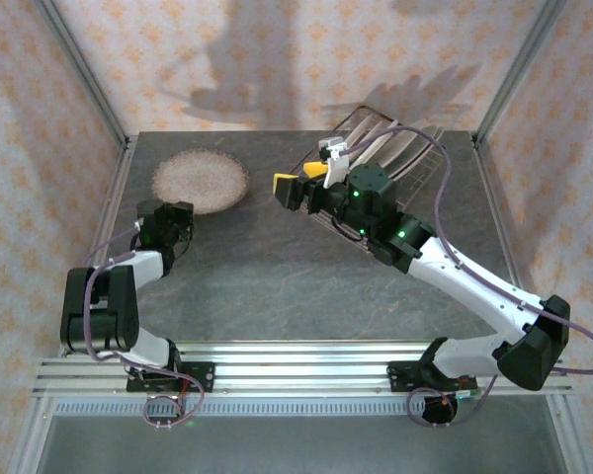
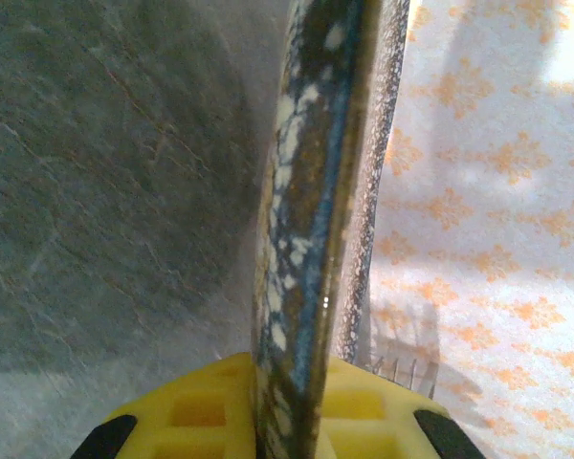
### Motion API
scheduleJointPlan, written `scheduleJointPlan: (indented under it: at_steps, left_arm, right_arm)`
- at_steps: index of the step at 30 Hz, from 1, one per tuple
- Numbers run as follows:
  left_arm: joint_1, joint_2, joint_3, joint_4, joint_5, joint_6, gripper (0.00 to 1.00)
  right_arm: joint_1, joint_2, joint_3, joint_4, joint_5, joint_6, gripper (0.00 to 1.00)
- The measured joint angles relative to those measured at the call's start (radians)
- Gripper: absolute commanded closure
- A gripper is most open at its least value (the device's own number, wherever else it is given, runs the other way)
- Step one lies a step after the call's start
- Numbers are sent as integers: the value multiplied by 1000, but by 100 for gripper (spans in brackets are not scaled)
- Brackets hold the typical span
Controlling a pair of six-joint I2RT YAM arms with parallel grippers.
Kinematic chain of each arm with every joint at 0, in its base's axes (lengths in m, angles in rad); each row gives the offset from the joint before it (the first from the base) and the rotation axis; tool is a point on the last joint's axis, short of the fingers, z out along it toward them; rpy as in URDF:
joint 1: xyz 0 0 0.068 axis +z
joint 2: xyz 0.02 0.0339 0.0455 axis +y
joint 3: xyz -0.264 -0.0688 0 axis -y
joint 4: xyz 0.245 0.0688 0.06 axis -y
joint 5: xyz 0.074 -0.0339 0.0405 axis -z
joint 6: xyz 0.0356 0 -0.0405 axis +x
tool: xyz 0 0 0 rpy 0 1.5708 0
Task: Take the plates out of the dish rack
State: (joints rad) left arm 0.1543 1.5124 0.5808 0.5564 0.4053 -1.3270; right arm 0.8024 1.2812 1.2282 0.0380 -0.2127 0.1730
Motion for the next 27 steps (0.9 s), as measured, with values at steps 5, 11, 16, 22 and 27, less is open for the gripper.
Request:
scheduleJointPlan:
  at_steps: [5, 11, 16, 22, 27]
  left_arm:
    - [25, 99, 35, 31, 23, -4, 100]
    - [42, 172, 76, 60, 60, -7, 100]
    - [47, 230, 109, 95, 79, -7, 100]
    - [64, 307, 154, 124, 103, -7, 100]
    - [71, 346, 191, 138, 112, -6, 100]
  right_arm:
    - [0, 9, 0, 6, 5, -6, 16]
    - [0, 24, 10, 3, 8, -6, 16]
    - [0, 31, 26, 0, 7, -5, 16]
    - [0, 32, 38, -8, 7, -2, 16]
    - [0, 33, 38, -16, 7, 3, 16]
